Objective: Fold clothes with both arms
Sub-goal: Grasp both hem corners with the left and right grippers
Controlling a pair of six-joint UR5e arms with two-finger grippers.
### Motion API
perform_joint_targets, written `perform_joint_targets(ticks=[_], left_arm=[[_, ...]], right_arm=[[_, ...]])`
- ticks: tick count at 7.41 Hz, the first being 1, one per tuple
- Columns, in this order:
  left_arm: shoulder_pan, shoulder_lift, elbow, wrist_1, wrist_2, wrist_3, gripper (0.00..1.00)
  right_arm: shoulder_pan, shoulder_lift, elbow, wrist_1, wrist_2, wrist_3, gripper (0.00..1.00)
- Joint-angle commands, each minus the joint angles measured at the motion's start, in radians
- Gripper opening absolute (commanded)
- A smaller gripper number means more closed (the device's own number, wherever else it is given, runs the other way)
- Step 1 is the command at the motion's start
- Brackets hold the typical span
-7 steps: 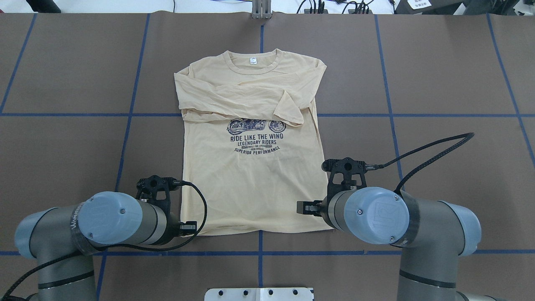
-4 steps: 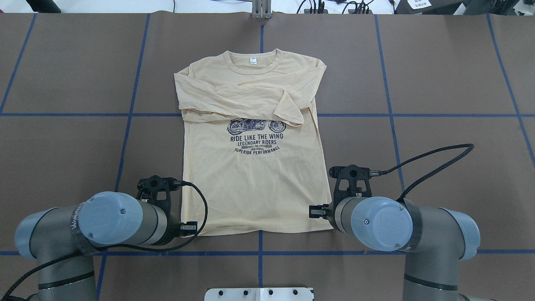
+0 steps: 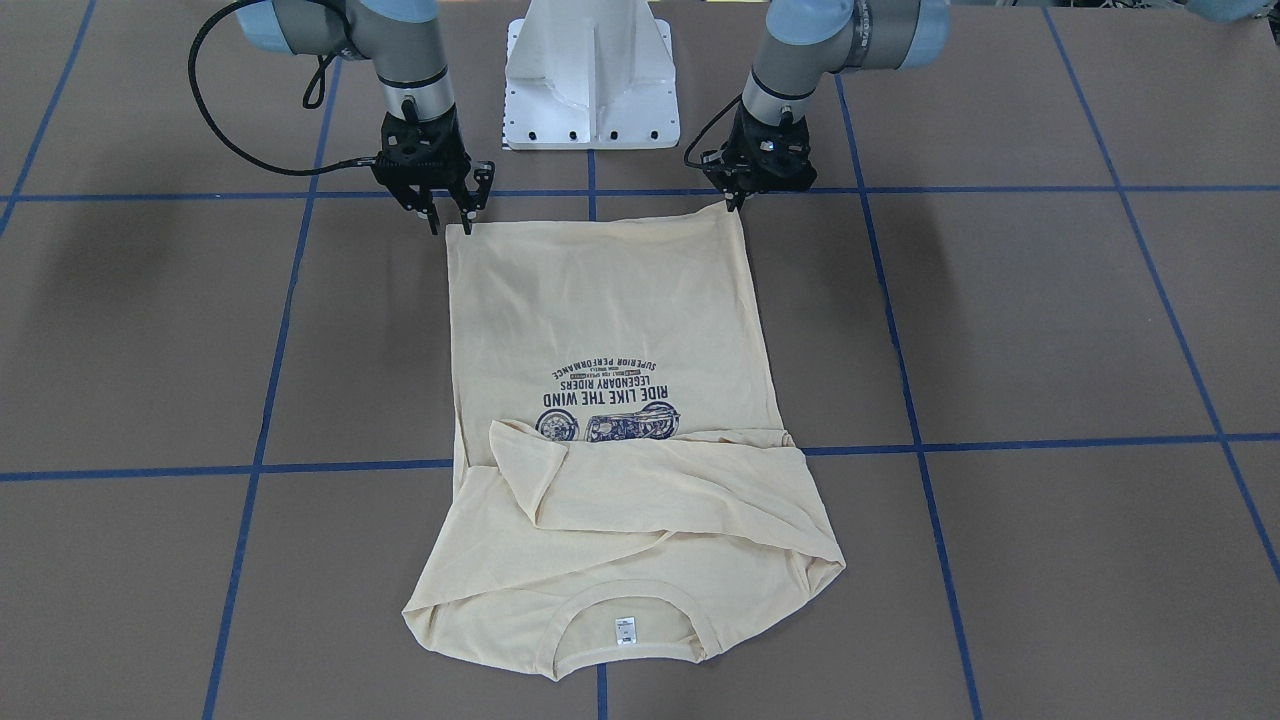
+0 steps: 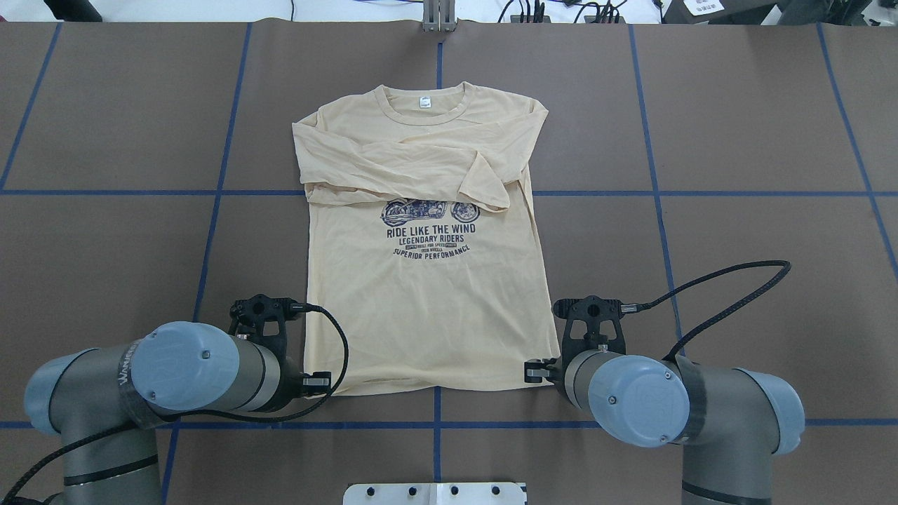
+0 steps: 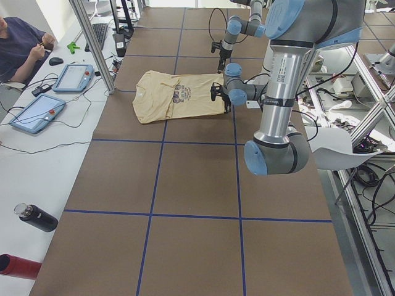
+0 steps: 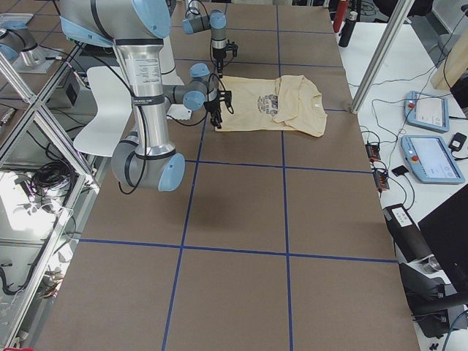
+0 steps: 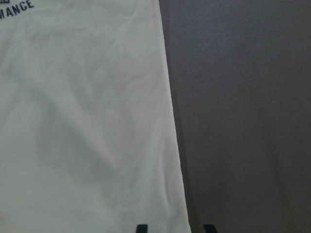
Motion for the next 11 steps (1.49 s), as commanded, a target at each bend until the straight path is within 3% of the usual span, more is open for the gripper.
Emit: perform_joint_targets(ticks=[1, 8, 10, 11], left_arm=[[0.0, 0.0, -0.005, -0.002, 0.0, -0.001, 0.0], [0.0, 0.002, -0.015, -0.002, 0.0, -0.001, 0.0], [-0.002, 0.003, -0.02, -0.002, 0.0, -0.001, 0.0], [-0.003, 0.003, -0.023, -0.002, 0.0, -0.001, 0.0]], right_arm=[[-0.017, -0.006, -0.002, -0.001, -0.016, 0.0, 0.48], [-0.047, 0.0, -0.033, -0.003, -0.056, 0.0, 0.48], [-0.054, 0.0, -0.033, -0.003, -0.068, 0.002, 0.38], [-0.054, 0.003, -0.033, -0.003, -0.074, 0.002, 0.17]])
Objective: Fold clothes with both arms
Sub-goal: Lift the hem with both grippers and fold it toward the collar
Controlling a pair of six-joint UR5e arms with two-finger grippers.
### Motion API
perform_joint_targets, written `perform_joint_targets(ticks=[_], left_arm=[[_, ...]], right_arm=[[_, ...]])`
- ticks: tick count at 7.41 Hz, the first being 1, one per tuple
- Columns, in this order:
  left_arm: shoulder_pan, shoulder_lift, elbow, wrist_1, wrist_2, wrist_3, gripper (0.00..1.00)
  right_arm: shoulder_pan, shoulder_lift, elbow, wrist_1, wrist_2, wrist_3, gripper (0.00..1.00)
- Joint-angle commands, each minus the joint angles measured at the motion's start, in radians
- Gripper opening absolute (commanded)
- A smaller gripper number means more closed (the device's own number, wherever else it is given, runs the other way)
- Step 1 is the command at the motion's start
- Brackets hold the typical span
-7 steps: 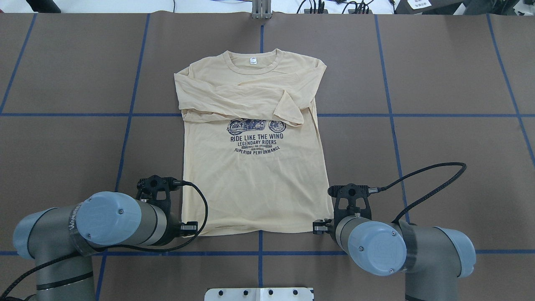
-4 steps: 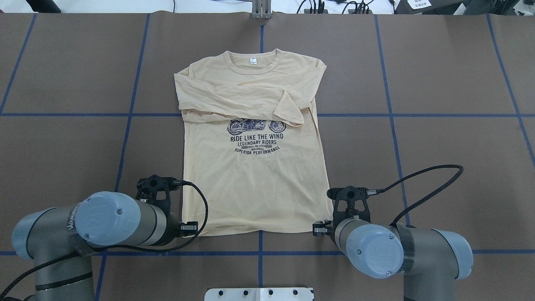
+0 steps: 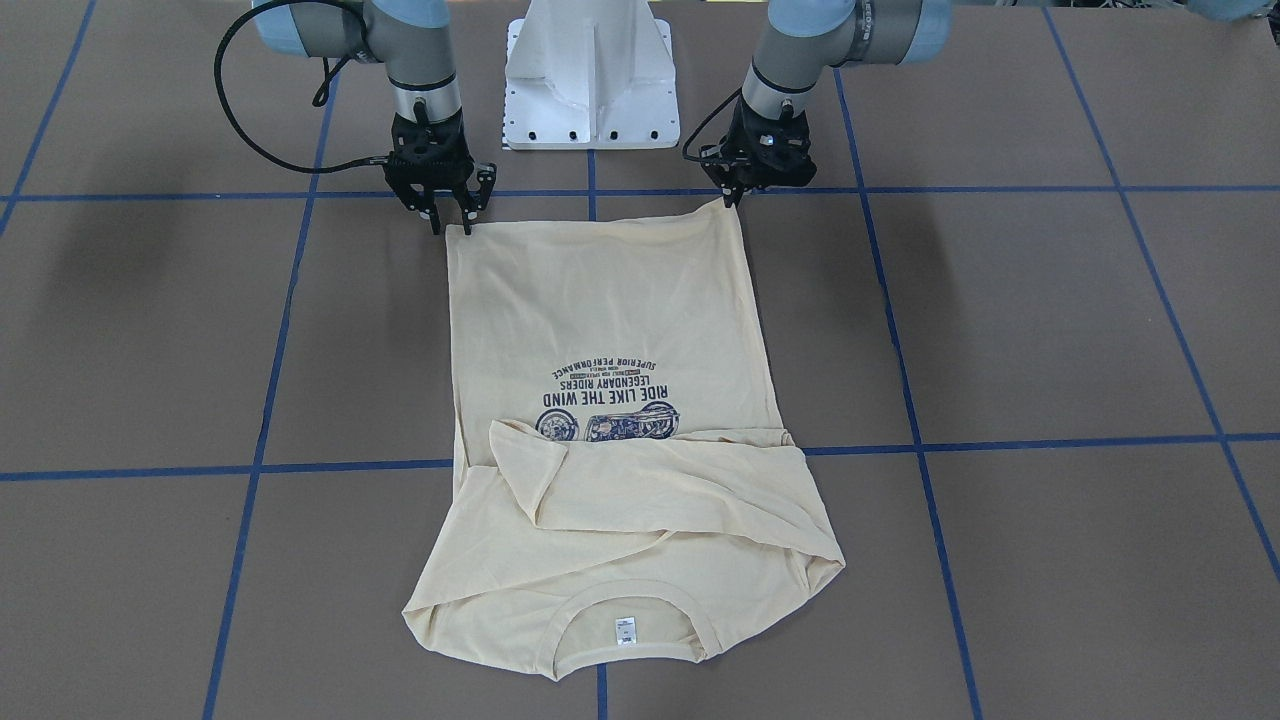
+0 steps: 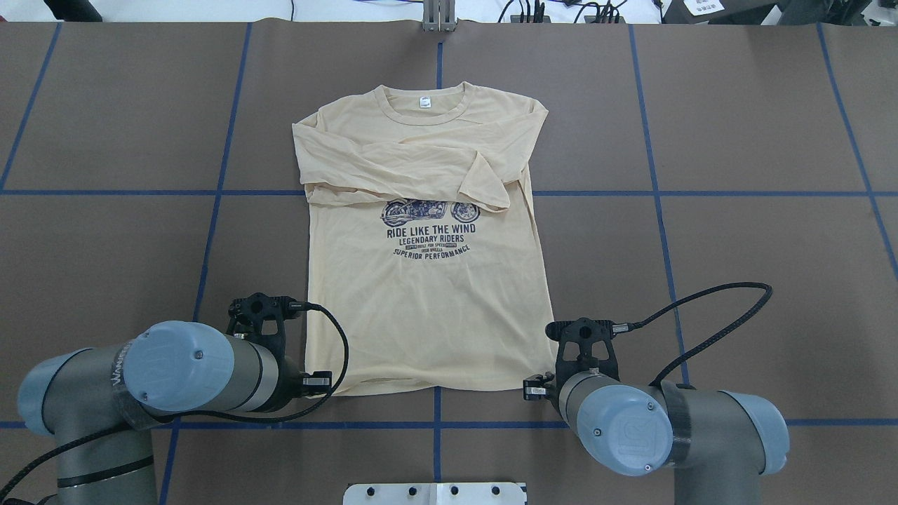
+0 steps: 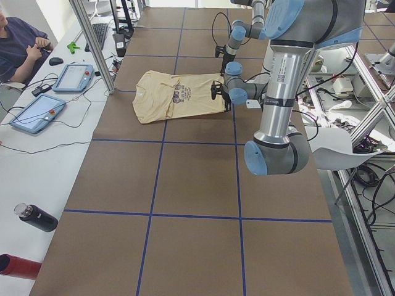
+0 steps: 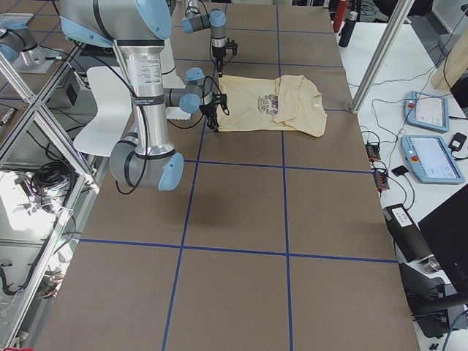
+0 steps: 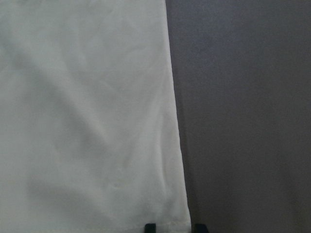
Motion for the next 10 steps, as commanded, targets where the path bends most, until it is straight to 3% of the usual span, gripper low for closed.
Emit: perform_joint_targets(ticks=[1, 3, 5, 8, 9, 10], left_arm=[[-0.001, 0.001, -0.004, 0.002, 0.0, 0.0, 0.0], [0.0, -0.001, -0.004, 0.002, 0.0, 0.0, 0.0], [-0.003, 0.007, -0.044, 0.003, -0.001, 0.003, 0.0], [0.023, 0.048, -0.291, 0.107, -0.125, 0.003, 0.0], [0.076, 0.047, -0.409, 0.214, -0.164, 0.0, 0.0], [0.094, 0.039, -0.473, 0.295, -0.175, -0.006, 0.0]], right_arm=[[-0.002, 0.005, 0.002, 0.0, -0.011, 0.001, 0.0], [0.002, 0.008, 0.022, 0.0, -0.004, 0.001, 0.0], [0.012, -0.005, 0.135, -0.043, 0.035, -0.001, 0.0], [-0.011, -0.006, 0.513, -0.369, 0.269, 0.001, 0.0], [-0.061, -0.003, 0.607, -0.449, 0.273, 0.002, 0.0], [-0.071, 0.002, 0.611, -0.466, 0.269, 0.002, 0.0]])
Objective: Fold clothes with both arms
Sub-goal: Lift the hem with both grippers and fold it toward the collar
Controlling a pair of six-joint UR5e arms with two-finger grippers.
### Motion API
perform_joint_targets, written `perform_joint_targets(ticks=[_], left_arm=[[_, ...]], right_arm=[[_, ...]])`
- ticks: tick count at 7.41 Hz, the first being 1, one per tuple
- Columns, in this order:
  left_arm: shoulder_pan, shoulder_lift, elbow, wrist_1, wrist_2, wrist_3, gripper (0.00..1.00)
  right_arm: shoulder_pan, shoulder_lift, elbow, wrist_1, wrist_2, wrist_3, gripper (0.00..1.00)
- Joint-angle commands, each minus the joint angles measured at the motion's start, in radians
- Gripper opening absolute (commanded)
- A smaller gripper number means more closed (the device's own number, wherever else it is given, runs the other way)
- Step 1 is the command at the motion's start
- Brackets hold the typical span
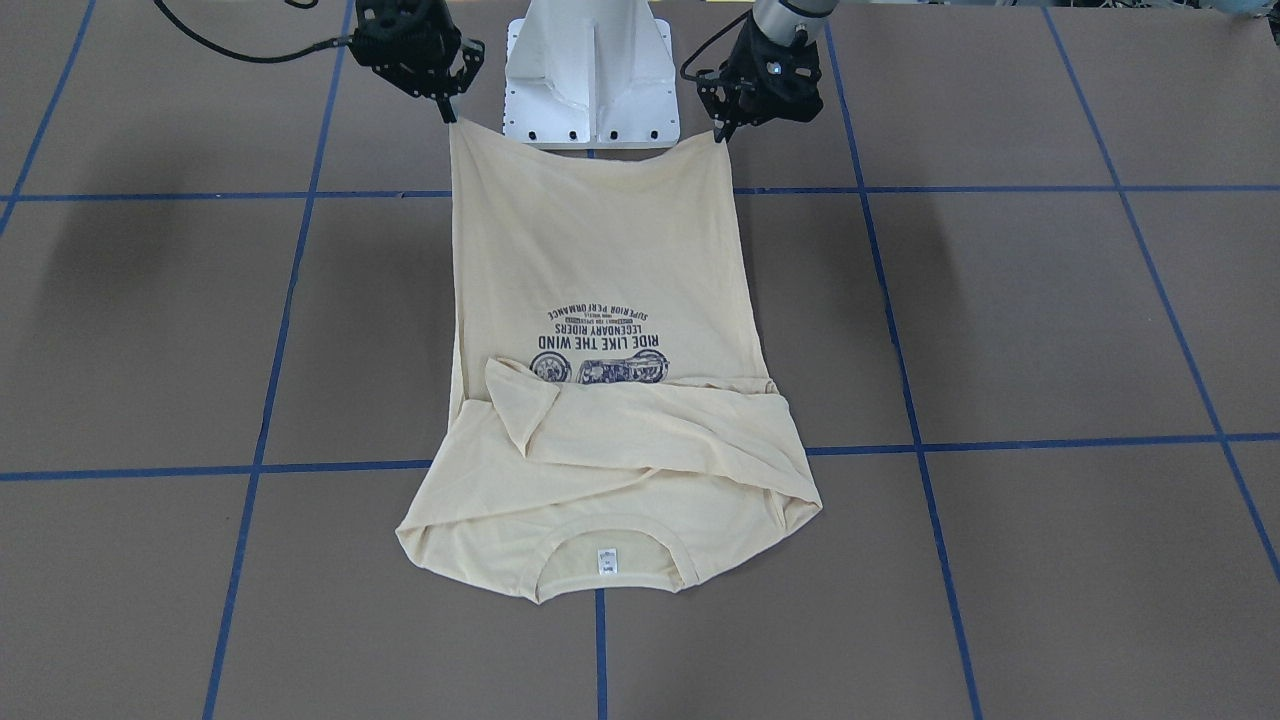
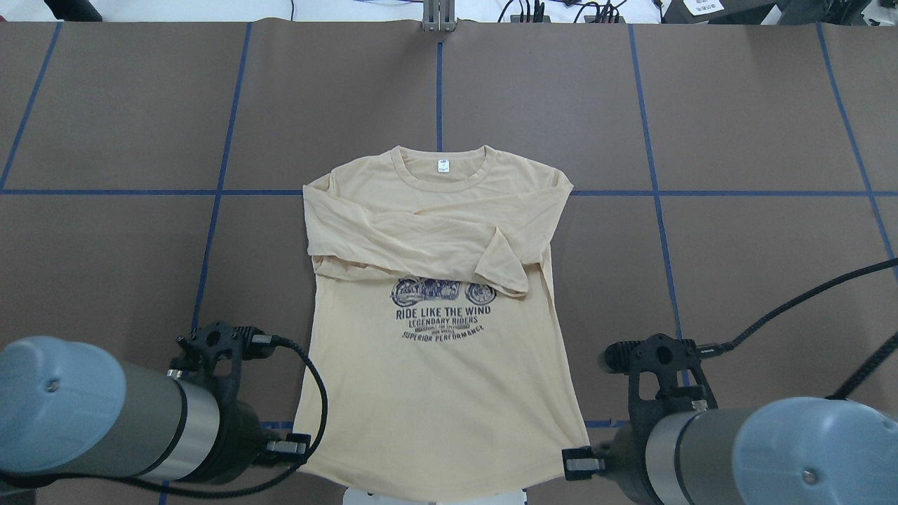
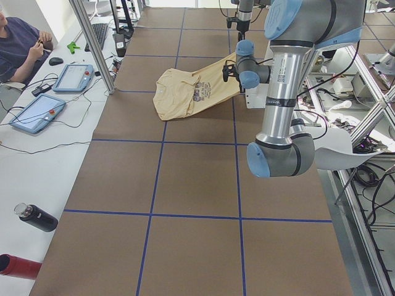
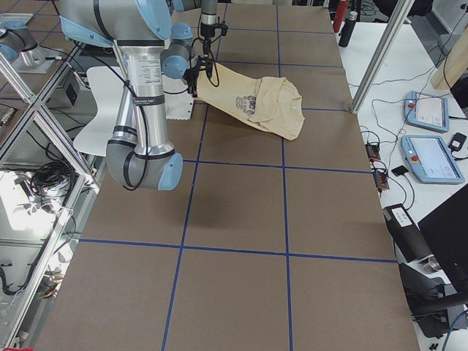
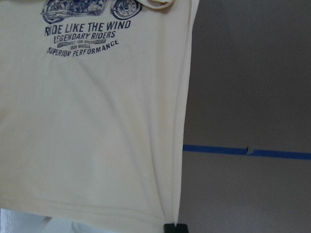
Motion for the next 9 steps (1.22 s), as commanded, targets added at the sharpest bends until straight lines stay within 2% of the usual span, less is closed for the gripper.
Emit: perform_joint_targets(ticks=[1, 2, 3, 4, 5, 6, 7, 9], left_arm=[[0.034, -0.02, -0.094, 0.111, -0.029, -0.006, 0.0], [0.031, -0.03, -0.068, 0.111, -0.024, -0.006, 0.0], [0.016, -0.053, -0.001, 0.111, -0.011, -0.006, 0.0], [-0.037, -0.094, 0.106, 0.108, 0.029, 0.002, 0.0], [-0.089, -0.155, 0.218, 0.108, 0.089, 0.005, 0.0], [-0.167, -0.183, 0.257, 0.107, 0.104, 0.067, 0.0], [-0.253, -0.186, 0.246, 0.106, 0.101, 0.147, 0.0], [-0.34, -0.22, 0.239, 0.108, 0.098, 0.157, 0.0]], right_arm=[[-0.027, 0.003, 0.047, -0.064, 0.008, 0.001, 0.0], [0.005, 0.014, -0.009, -0.061, 0.004, -0.001, 0.0], [0.049, 0.05, -0.102, -0.052, -0.021, -0.006, 0.0], [0.111, 0.083, -0.177, -0.048, -0.039, -0.016, 0.0], [0.189, 0.118, -0.262, 0.009, -0.038, -0.027, 0.0], [0.268, 0.12, -0.319, 0.104, -0.029, -0.036, 0.0], [0.336, 0.127, -0.325, 0.132, -0.014, -0.039, 0.0], [0.427, 0.16, -0.325, 0.133, 0.037, -0.039, 0.0]])
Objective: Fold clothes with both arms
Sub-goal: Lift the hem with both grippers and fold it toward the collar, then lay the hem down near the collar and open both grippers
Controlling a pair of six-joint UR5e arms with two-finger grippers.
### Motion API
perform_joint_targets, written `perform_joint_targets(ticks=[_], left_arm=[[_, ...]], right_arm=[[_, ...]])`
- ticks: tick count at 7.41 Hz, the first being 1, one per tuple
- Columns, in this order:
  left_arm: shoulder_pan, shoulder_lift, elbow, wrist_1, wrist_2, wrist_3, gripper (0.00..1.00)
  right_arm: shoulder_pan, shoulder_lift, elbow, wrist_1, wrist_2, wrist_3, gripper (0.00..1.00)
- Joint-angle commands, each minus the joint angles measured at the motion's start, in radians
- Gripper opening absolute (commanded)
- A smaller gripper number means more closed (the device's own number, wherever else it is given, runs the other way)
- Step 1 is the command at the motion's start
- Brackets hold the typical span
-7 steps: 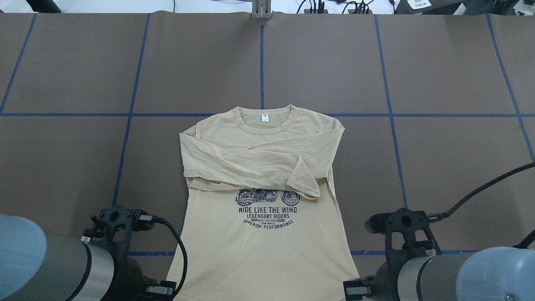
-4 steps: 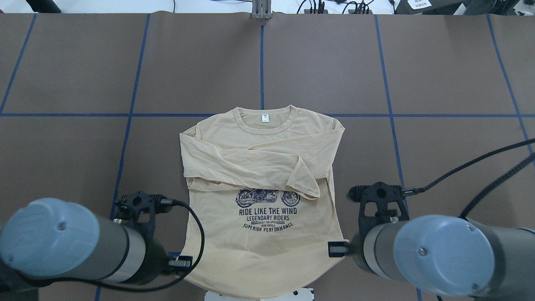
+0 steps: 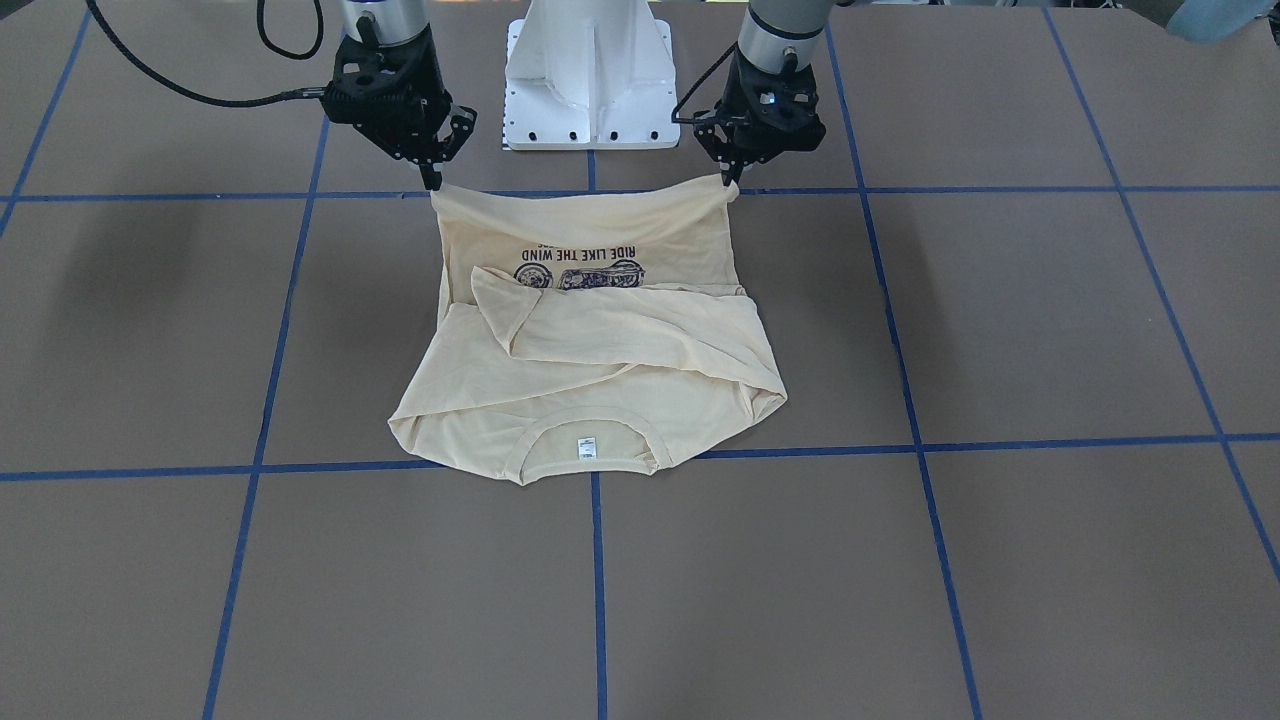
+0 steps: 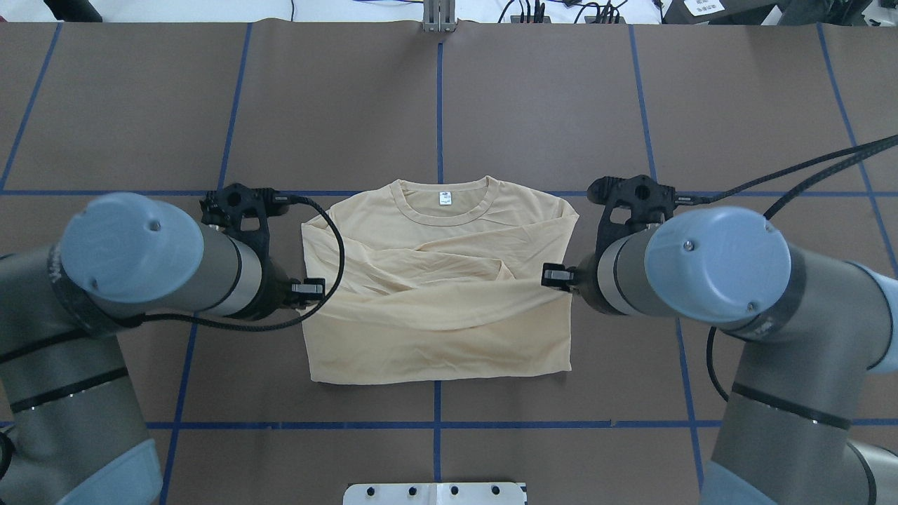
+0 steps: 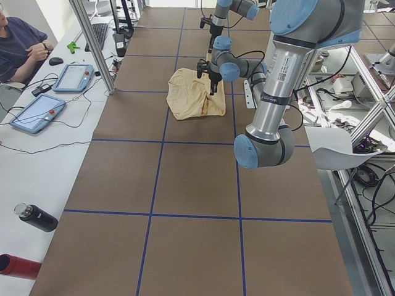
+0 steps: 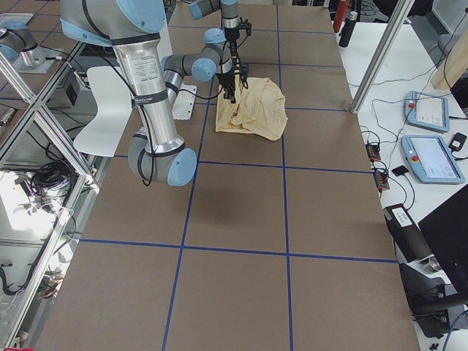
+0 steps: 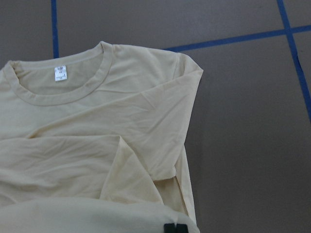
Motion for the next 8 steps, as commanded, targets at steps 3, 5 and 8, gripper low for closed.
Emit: perform_joint_targets(ticks=[3, 5, 8], left_arm=[[-0.063, -0.029, 0.072, -0.007, 0.034, 0.016, 0.0], [-0.063, -0.095, 0.22, -0.067, 0.09, 0.018, 0.0], [-0.09, -0.146, 0.453, -0.258, 0.112, 0.048, 0.0]], right_arm=[[0.08, 0.097, -0.182, 0.041, 0.02, -0.004, 0.0], [0.12, 0.103, -0.331, 0.188, 0.02, -0.044, 0.0], [0.161, 0.139, -0.52, 0.322, 0.02, -0.049, 0.0]])
